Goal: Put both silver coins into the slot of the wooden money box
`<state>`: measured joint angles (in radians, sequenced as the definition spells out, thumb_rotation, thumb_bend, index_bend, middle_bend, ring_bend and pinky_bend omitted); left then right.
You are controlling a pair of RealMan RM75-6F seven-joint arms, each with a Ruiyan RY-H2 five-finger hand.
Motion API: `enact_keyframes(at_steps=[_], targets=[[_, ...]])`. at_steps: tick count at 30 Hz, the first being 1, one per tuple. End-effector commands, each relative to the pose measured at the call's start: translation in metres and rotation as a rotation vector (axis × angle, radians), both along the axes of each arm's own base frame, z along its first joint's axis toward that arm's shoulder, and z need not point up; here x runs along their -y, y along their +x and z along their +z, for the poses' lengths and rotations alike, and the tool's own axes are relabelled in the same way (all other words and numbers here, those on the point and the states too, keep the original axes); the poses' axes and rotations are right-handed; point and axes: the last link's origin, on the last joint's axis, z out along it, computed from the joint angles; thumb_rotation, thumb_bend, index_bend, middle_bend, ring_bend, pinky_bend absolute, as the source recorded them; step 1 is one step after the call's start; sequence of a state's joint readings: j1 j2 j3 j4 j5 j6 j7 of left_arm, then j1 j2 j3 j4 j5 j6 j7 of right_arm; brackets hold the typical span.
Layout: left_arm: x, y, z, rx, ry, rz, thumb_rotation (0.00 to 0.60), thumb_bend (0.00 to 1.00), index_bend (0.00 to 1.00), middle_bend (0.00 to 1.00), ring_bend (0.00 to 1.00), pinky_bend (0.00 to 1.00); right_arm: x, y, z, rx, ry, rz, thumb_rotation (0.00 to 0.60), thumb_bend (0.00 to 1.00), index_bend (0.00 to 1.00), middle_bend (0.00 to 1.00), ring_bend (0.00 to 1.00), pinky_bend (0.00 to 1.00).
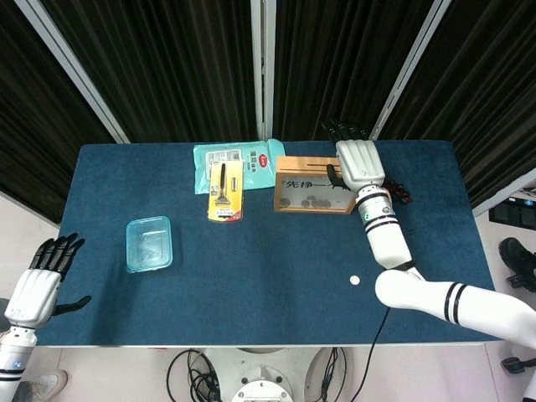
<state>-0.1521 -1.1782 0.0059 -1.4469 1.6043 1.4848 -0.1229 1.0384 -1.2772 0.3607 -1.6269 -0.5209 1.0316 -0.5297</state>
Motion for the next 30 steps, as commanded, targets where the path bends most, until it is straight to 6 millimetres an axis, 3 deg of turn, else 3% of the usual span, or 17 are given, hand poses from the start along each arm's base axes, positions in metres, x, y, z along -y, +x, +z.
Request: enact_keyframes(at_steps=[1,7,11,15,21,30], targets=[[0.000,0.000,0.000,0.003,0.002,0.000,0.600,0.05,0.00,0.00,0.00,0.00,-0.042,-0.021,0.018,-0.001,-0.045,0.125,0.600,0.43,0.00,0.00,0.00,0.00],[0.000,-0.001,-0.002,0.001,-0.002,0.007,0.600,0.05,0.00,0.00,0.00,0.00,-0.123,-0.087,0.016,-0.084,-0.062,0.287,0.600,0.43,0.00,0.00,0.00,0.00],[0.001,0.000,-0.005,-0.004,-0.005,0.009,0.600,0.05,0.00,0.00,0.00,0.00,-0.158,-0.135,0.000,-0.067,0.017,0.288,0.600,0.43,0.00,0.00,0.00,0.00],[0.002,0.002,-0.008,-0.009,-0.004,0.009,0.600,0.05,0.00,0.00,0.00,0.00,-0.175,-0.185,-0.017,-0.041,0.097,0.208,0.600,0.43,0.00,0.00,0.00,0.00],[0.004,0.000,-0.011,-0.016,-0.009,0.021,0.600,0.05,0.00,0.00,0.00,0.00,-0.192,-0.227,-0.039,-0.092,0.139,0.133,0.600,0.43,0.00,0.00,0.00,0.00],[0.004,-0.004,-0.012,-0.010,-0.010,0.027,0.600,0.05,0.00,0.00,0.00,0.00,-0.205,-0.242,-0.063,-0.164,0.188,0.127,0.600,0.39,0.10,0.00,0.00,0.00]])
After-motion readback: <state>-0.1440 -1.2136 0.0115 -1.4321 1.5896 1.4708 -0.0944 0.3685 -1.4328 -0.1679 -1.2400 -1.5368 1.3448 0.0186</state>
